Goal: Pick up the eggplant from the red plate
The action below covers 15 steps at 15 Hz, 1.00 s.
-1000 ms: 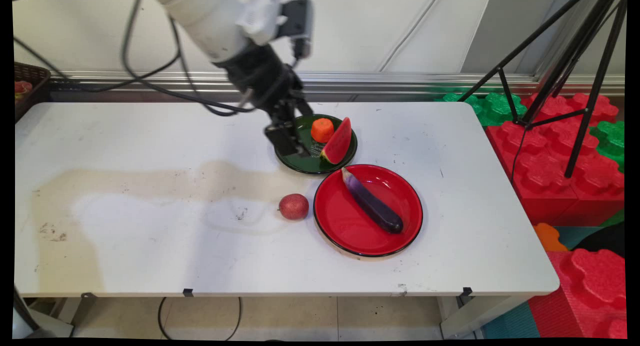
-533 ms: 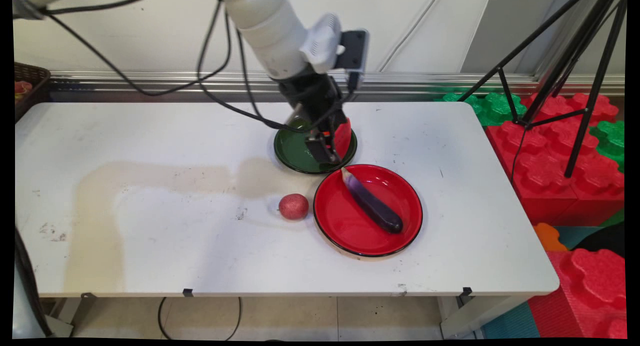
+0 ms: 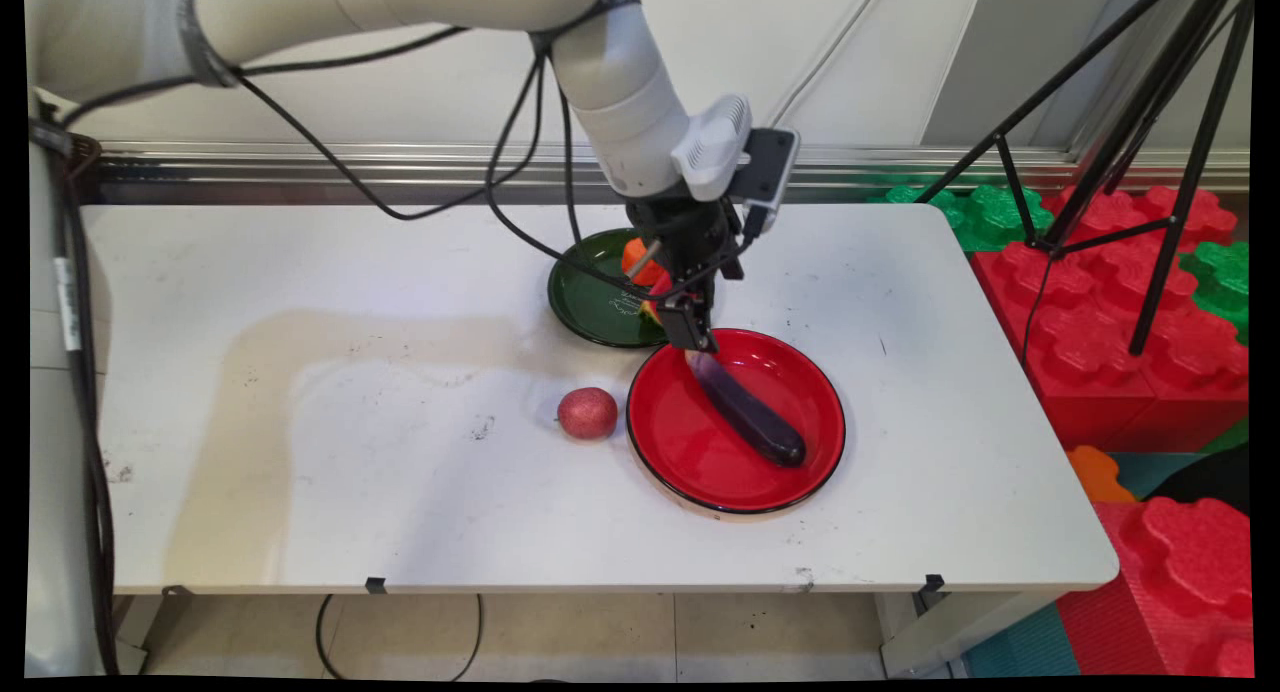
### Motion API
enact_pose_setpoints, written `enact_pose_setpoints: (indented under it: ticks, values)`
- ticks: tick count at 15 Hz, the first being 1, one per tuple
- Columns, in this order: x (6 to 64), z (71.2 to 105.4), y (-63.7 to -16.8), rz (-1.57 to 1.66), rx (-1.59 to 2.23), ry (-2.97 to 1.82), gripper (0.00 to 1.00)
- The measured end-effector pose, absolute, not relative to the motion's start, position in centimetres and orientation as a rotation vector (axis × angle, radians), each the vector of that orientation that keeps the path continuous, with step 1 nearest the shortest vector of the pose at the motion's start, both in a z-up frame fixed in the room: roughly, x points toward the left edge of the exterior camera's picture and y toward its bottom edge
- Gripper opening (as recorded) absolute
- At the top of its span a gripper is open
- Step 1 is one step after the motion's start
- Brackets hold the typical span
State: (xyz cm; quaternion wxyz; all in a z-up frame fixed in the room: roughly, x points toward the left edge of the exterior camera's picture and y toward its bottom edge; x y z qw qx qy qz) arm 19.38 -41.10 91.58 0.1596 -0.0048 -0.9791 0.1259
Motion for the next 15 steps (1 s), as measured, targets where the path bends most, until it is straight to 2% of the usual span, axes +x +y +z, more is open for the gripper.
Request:
enact_pose_setpoints:
  ticks: [15]
  values:
    - [17.8, 85.0, -43.7, 0.169, -0.276, -2.793, 1.00]
